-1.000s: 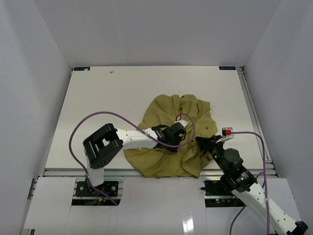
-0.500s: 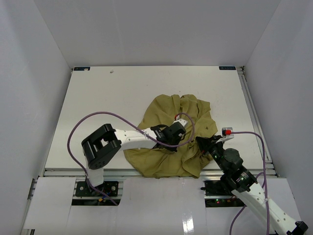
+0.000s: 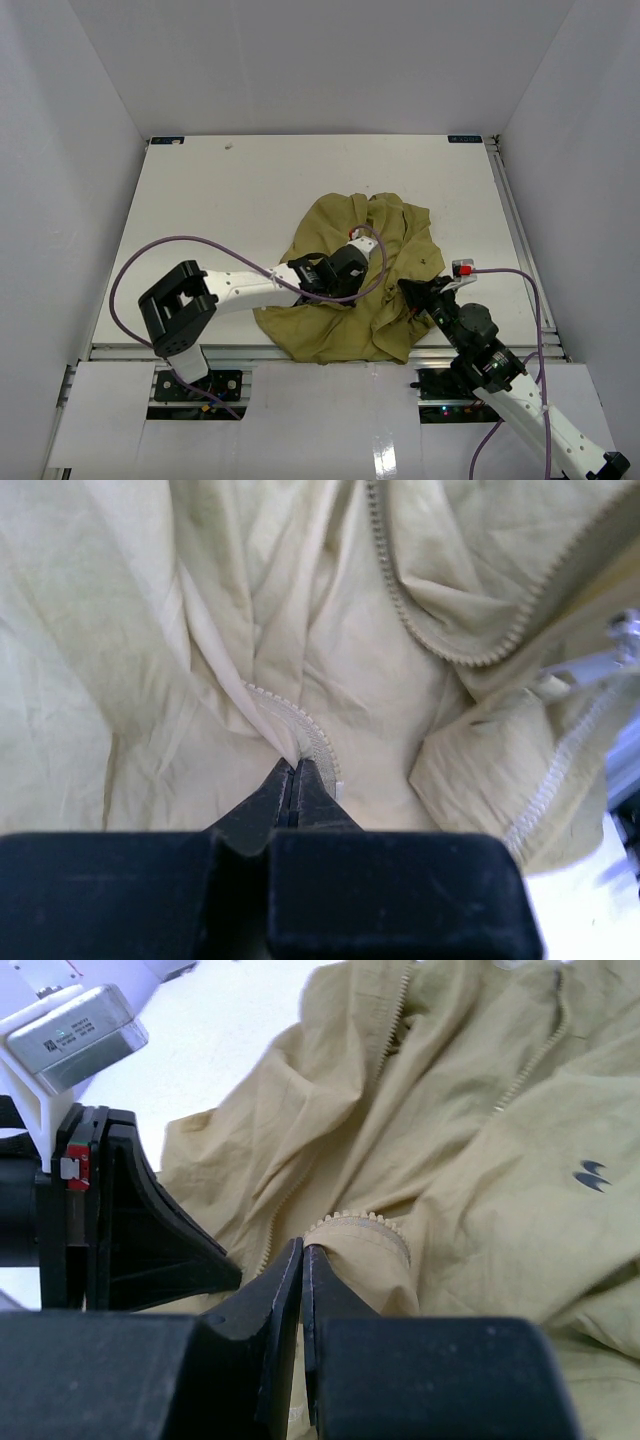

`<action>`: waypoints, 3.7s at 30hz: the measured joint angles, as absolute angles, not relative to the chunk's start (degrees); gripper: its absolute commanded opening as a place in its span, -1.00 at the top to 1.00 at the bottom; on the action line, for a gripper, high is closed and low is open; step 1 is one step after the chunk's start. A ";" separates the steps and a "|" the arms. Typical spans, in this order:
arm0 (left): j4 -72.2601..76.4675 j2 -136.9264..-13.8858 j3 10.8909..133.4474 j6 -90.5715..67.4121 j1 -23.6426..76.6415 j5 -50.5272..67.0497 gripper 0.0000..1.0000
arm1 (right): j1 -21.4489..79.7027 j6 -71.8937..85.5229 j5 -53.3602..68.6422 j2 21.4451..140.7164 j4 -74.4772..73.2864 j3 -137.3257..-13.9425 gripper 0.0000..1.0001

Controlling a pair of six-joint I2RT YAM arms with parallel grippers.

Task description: Zip up the jacket

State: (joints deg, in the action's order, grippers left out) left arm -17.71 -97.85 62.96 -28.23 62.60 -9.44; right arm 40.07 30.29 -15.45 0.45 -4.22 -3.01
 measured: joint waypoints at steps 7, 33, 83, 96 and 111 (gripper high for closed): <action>-4.33 -85.31 51.99 -21.87 62.13 -5.51 1.00 | 40.07 27.07 -6.15 2.42 4.73 -3.14 0.84; 37.51 -66.05 26.75 -12.88 60.27 -4.52 1.00 | 40.07 22.79 14.15 19.71 42.41 -2.83 0.84; 48.42 -66.98 26.30 -23.21 60.25 -10.02 1.00 | 40.07 22.14 15.20 44.42 68.44 -2.83 0.85; 48.48 -67.18 26.41 -24.80 60.25 -10.71 1.00 | 40.07 23.88 14.42 49.59 72.59 -2.83 0.85; 48.07 -69.17 27.48 -26.13 60.25 -11.90 1.00 | 40.07 24.40 12.34 49.33 73.10 -2.83 0.85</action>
